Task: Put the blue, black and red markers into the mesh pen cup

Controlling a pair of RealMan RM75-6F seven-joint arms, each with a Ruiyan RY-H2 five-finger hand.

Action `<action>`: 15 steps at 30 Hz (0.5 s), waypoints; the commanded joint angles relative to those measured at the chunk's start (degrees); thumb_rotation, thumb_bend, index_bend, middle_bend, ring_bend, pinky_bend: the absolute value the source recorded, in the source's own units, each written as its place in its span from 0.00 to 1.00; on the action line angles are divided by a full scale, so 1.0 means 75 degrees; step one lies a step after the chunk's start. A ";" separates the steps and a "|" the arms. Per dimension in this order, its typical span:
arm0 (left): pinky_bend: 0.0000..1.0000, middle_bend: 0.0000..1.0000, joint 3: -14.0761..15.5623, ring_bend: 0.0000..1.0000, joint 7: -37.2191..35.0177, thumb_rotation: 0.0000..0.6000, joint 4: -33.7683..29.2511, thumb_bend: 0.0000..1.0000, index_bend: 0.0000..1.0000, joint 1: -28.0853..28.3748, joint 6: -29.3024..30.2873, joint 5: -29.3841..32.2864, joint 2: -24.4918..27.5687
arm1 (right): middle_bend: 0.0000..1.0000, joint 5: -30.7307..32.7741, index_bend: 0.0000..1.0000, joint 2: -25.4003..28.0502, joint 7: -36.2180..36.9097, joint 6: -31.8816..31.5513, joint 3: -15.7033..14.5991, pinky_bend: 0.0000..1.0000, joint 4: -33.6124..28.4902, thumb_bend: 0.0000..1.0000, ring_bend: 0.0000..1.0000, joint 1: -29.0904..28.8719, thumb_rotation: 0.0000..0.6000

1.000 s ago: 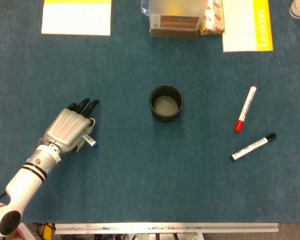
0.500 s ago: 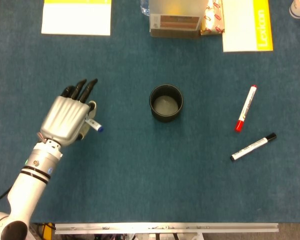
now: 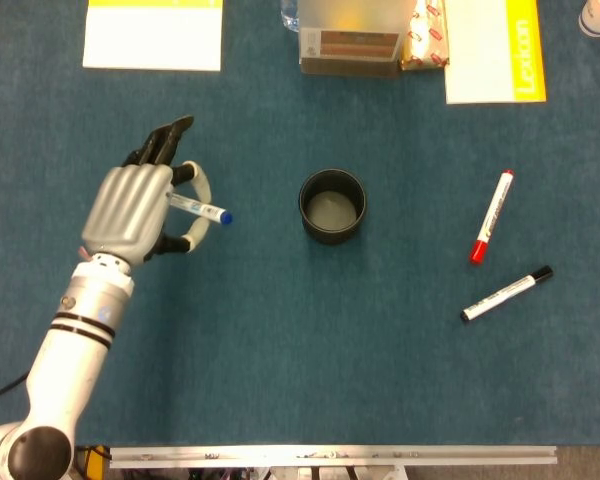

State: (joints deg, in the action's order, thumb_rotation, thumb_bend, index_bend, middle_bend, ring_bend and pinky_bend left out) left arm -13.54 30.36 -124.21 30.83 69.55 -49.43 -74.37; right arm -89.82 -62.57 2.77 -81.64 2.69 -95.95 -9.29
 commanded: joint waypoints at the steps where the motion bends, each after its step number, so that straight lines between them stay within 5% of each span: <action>1: 0.17 0.00 -0.0307 0.00 -0.0522 1.00 -0.0024 0.34 0.62 0.0261 -0.0389 0.0432 0.0030 | 0.34 -0.0008 0.51 -0.0001 0.0001 0.0002 -0.0007 0.50 -0.0001 0.45 0.29 0.0000 1.00; 15: 0.17 0.00 -0.1061 0.00 -0.2205 1.00 0.0431 0.34 0.63 0.1084 -0.1315 0.1543 -0.0382 | 0.34 0.0003 0.51 0.0042 0.0081 -0.0009 0.0002 0.50 -0.0019 0.45 0.29 0.0002 1.00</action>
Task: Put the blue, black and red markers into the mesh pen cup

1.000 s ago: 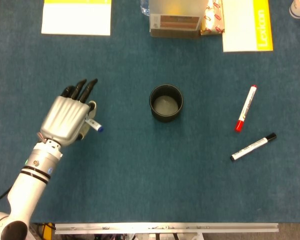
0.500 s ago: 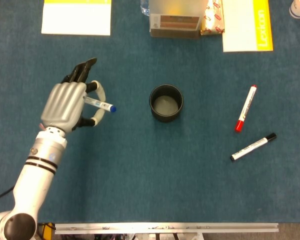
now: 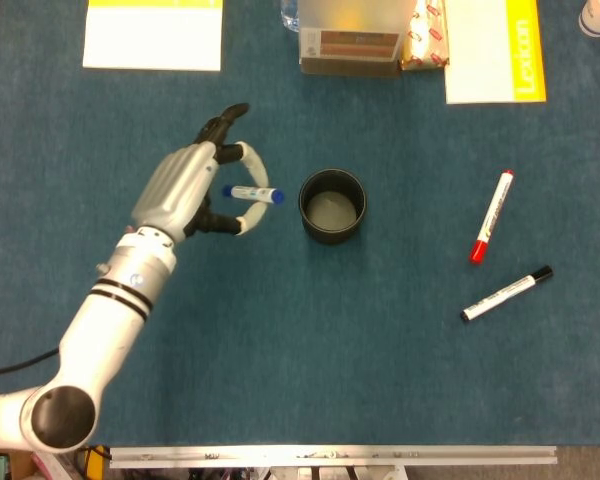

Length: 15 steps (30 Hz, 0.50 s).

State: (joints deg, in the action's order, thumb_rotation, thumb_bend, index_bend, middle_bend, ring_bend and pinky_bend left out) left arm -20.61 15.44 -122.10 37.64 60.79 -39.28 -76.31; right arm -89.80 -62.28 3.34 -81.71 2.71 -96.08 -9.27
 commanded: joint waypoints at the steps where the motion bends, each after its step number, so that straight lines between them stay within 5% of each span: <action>1: 0.17 0.00 -0.0137 0.00 -0.0282 1.00 0.0202 0.34 0.63 0.0226 -0.0175 0.0262 -0.0161 | 0.34 0.0002 0.51 0.0005 0.0011 0.0003 0.0000 0.50 -0.0003 0.45 0.29 0.0000 1.00; 15: 0.17 0.00 -0.0470 0.00 -0.1174 1.00 0.0823 0.34 0.65 0.0913 -0.0392 0.1281 -0.0780 | 0.34 0.0081 0.51 0.0072 0.0198 0.0049 0.0028 0.50 -0.0007 0.45 0.29 -0.0013 1.00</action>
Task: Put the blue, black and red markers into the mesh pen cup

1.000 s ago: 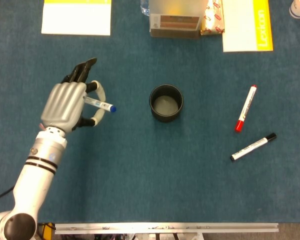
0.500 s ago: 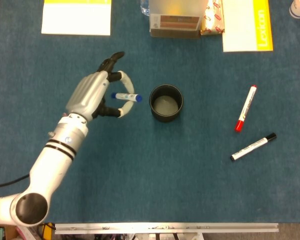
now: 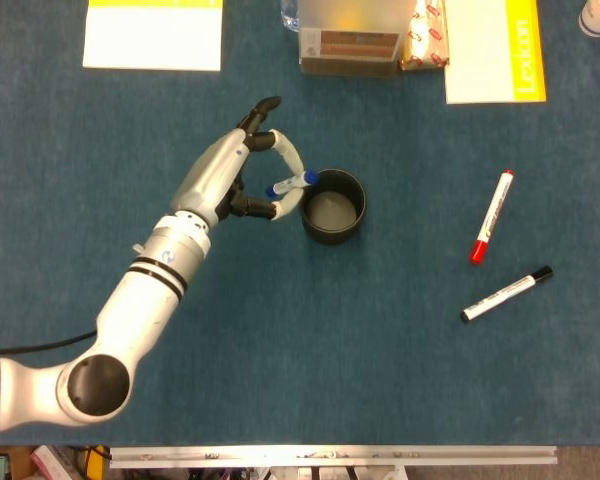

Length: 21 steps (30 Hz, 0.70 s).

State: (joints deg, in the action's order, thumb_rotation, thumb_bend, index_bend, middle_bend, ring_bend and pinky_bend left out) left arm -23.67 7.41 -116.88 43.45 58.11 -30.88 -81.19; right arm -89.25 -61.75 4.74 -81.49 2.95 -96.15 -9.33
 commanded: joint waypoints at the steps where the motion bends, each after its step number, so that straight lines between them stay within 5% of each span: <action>1: 0.17 0.00 -0.0080 0.00 -0.0157 1.00 0.0206 0.34 0.65 0.0202 -0.0066 0.0195 -0.0202 | 0.34 0.0003 0.51 0.0000 0.0015 0.0031 -0.0010 0.50 0.0002 0.45 0.29 -0.0009 1.00; 21: 0.17 0.00 -0.0161 0.00 -0.0583 1.00 0.0725 0.34 0.65 0.0946 0.0061 0.0574 -0.1411 | 0.34 -0.0129 0.51 -0.0002 0.0155 0.0116 -0.0120 0.50 -0.0037 0.45 0.29 -0.0036 1.00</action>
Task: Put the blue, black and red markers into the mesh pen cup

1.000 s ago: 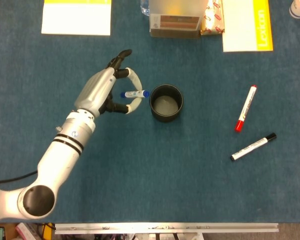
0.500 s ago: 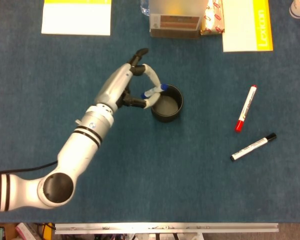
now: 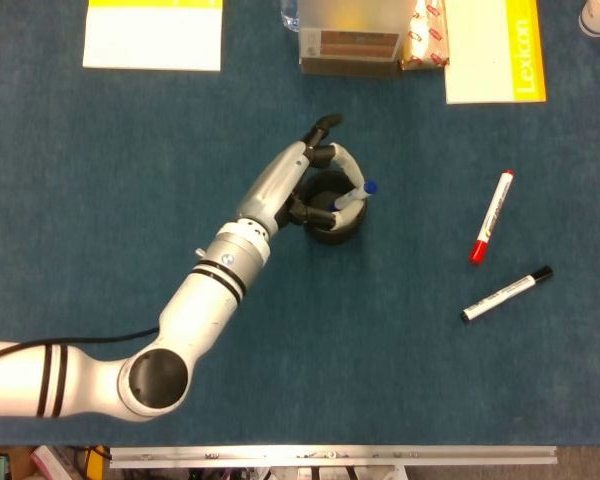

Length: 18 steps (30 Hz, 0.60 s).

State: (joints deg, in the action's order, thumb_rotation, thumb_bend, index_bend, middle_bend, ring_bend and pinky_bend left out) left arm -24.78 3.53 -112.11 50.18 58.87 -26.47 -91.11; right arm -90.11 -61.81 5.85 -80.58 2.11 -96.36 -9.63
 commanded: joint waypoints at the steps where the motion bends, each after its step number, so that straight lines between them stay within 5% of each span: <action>1: 0.17 0.00 0.0010 0.00 -0.0091 1.00 0.0146 0.34 0.65 0.0056 -0.0064 -0.0034 -0.0127 | 0.34 -0.0031 0.51 0.0010 0.0014 -0.0014 -0.0011 0.50 -0.0020 0.45 0.29 0.0003 1.00; 11: 0.16 0.00 0.0141 0.00 -0.0899 1.00 0.0692 0.34 0.63 -0.0210 -0.0782 -0.0290 -0.0243 | 0.34 -0.0013 0.51 0.0056 0.0069 -0.0049 0.0023 0.50 -0.0033 0.45 0.29 -0.0001 1.00; 18: 0.13 0.00 0.0260 0.00 -0.1474 1.00 0.1026 0.33 0.43 -0.0458 -0.1445 -0.0938 -0.0157 | 0.34 -0.0022 0.51 0.0066 0.0078 -0.0053 0.0023 0.50 -0.0041 0.45 0.29 -0.0004 1.00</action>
State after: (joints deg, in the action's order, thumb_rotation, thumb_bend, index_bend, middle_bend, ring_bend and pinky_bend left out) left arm -23.10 -6.49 -105.12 47.40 49.03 -32.10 -92.53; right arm -90.28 -61.31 6.44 -80.99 2.27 -96.66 -9.65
